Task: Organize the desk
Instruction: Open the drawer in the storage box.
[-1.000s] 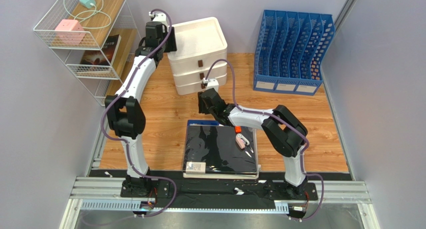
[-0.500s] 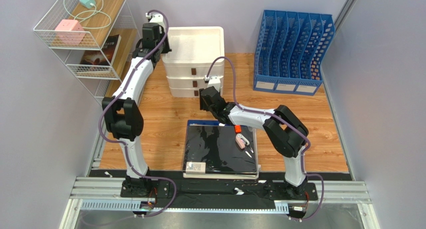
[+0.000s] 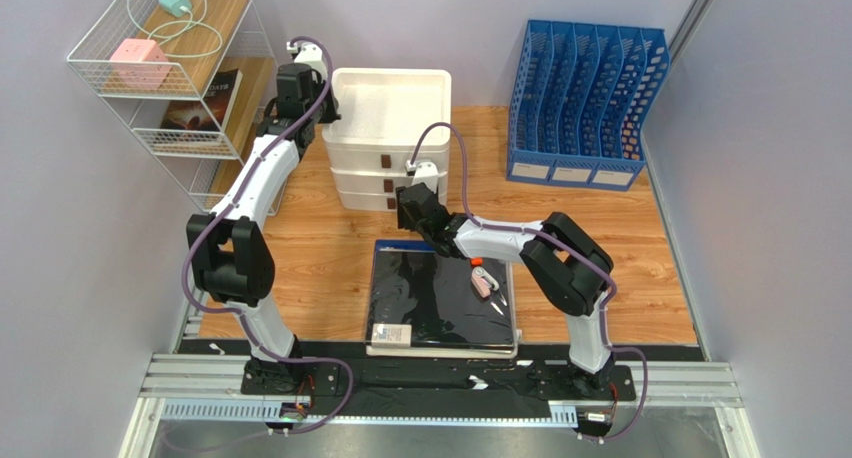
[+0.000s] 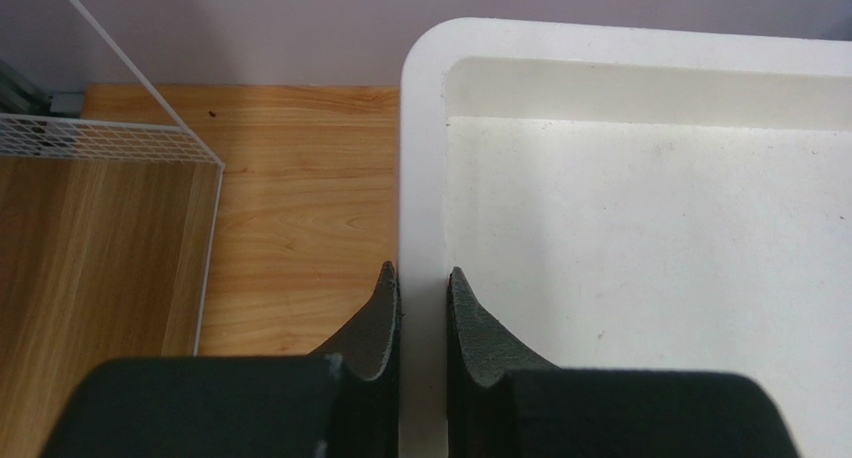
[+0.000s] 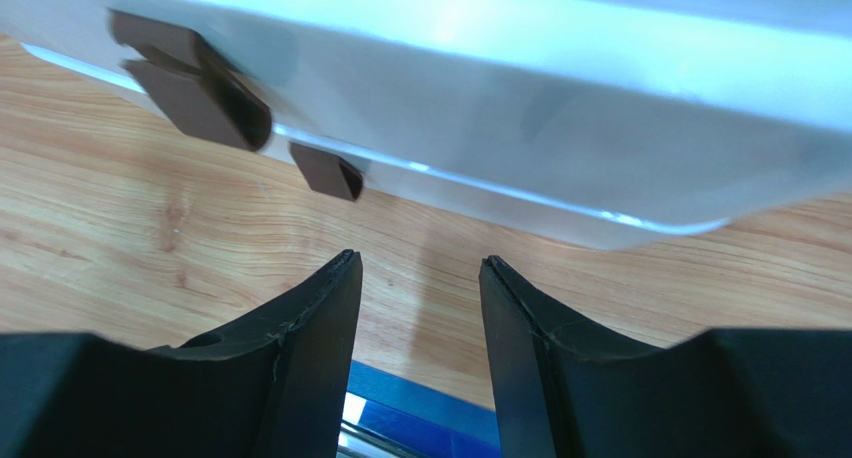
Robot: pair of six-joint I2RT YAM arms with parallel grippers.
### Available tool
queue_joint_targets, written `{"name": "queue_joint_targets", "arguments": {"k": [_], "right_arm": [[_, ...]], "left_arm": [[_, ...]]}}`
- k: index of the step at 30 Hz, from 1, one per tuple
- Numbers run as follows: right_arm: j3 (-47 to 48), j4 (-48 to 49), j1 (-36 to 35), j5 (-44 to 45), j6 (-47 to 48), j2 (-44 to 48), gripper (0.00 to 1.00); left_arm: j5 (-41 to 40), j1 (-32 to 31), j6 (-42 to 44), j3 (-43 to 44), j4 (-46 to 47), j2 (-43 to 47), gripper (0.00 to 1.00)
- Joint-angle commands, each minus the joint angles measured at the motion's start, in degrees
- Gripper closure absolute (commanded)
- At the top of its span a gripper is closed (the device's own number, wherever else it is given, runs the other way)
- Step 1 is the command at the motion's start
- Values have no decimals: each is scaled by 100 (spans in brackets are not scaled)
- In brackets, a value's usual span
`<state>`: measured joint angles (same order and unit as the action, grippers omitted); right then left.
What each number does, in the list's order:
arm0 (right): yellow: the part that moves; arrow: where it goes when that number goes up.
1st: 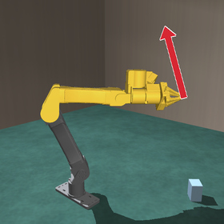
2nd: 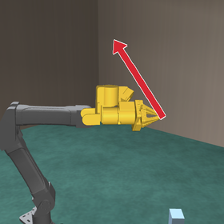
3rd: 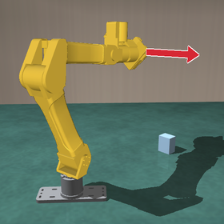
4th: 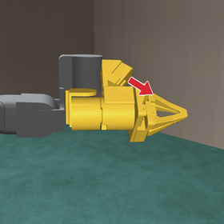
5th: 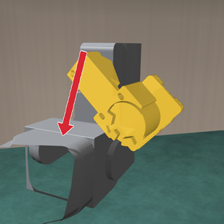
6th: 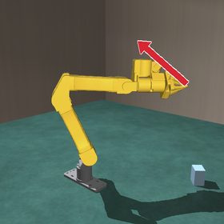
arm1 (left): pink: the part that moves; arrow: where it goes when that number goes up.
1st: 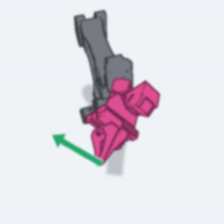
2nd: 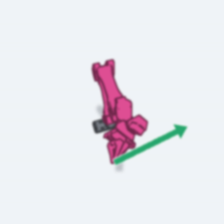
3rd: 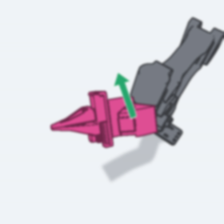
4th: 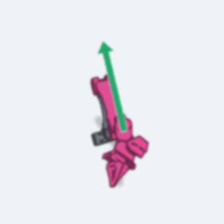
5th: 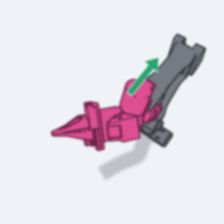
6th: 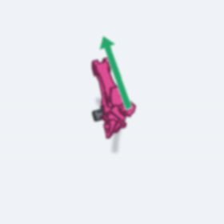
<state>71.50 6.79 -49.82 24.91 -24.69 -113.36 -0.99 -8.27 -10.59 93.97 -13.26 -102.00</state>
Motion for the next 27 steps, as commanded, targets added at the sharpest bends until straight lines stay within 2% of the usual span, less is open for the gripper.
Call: {"name": "queue_joint_targets", "arguments": {"k": [1, 4, 20, 24, 27], "right_arm": [[-58, 630, -273, 251, -124, -134, 48], [-49, 833, -326, 216, -212, -239, 48], [523, 999, -388, 454, -352, -802, 48], [470, 1228, -379, 612, -466, -837, 49], [364, 1500, -388, 752, -598, -872, 52]], "left_arm": [[679, -157, -312, -502, -810, 197, 97], [767, -175, -365, -556, -810, 215, 91], [1005, -183, -400, -757, -828, 496, 77], [1040, -183, -391, -793, -810, 567, 64], [1049, -183, -400, -819, -819, 637, 59]]}}
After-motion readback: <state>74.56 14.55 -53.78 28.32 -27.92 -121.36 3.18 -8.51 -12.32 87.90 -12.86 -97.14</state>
